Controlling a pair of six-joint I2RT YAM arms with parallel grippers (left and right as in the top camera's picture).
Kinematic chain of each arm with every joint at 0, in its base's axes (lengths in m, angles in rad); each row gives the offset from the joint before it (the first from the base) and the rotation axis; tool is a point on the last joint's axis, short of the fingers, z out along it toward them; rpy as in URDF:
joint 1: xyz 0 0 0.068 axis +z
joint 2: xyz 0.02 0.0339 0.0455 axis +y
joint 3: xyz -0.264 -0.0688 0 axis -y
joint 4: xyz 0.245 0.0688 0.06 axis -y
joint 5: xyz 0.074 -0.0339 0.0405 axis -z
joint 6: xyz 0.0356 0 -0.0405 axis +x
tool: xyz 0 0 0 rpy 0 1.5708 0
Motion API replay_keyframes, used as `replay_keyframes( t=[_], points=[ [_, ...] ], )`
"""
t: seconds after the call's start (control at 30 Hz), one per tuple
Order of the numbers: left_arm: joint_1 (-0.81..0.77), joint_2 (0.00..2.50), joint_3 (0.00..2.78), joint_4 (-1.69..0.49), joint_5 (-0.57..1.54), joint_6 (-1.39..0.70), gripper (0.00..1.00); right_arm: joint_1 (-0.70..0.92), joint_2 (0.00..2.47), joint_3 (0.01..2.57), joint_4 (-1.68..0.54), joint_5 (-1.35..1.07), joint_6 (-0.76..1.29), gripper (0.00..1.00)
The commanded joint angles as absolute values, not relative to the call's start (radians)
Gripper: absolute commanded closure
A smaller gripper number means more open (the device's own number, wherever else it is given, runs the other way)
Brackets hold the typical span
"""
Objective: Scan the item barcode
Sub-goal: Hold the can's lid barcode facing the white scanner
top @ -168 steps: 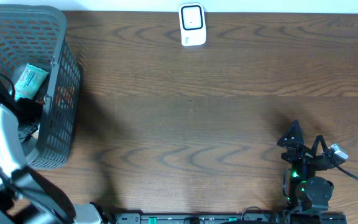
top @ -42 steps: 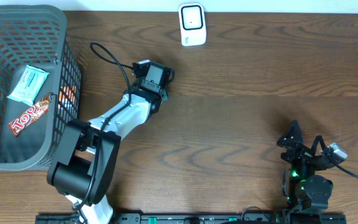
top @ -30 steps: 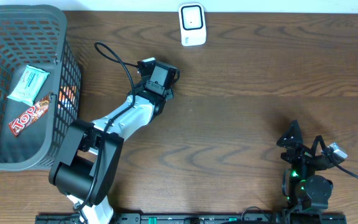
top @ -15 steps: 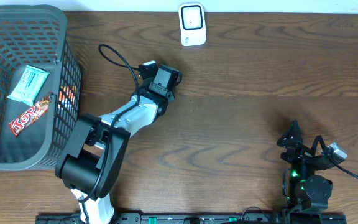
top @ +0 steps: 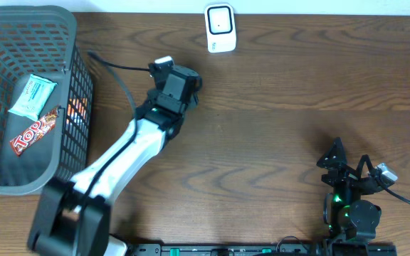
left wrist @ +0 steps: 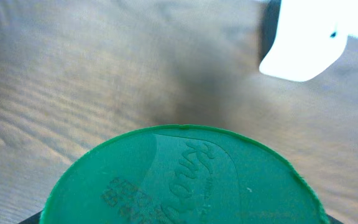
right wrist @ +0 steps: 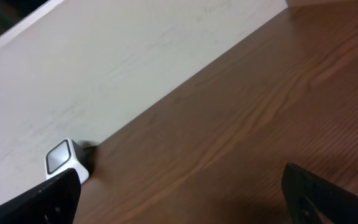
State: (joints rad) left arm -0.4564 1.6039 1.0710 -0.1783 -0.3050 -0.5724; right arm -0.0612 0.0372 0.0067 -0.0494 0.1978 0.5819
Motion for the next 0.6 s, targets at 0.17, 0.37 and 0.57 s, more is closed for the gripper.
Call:
replay_keyframes(
  t=[0.17, 0.37, 0.57],
  points=[
    [-0.460, 1.563, 1.082, -0.189, -0.315, -0.544, 0.02, -0.052, 0.039, 0.006, -0.053, 0.200, 0.587, 0.01],
    [-0.460, 1.604, 1.081, -0.209, -0.283, -0.544, 0.02, -0.052, 0.039, 0.006, -0.053, 0.200, 0.587, 0.01],
    [-0.460, 1.629, 1.081, -0.210, -0.223, -0.547, 0.02, -0.052, 0.039, 0.006, -0.053, 0.200, 0.587, 0.01]
  ],
)
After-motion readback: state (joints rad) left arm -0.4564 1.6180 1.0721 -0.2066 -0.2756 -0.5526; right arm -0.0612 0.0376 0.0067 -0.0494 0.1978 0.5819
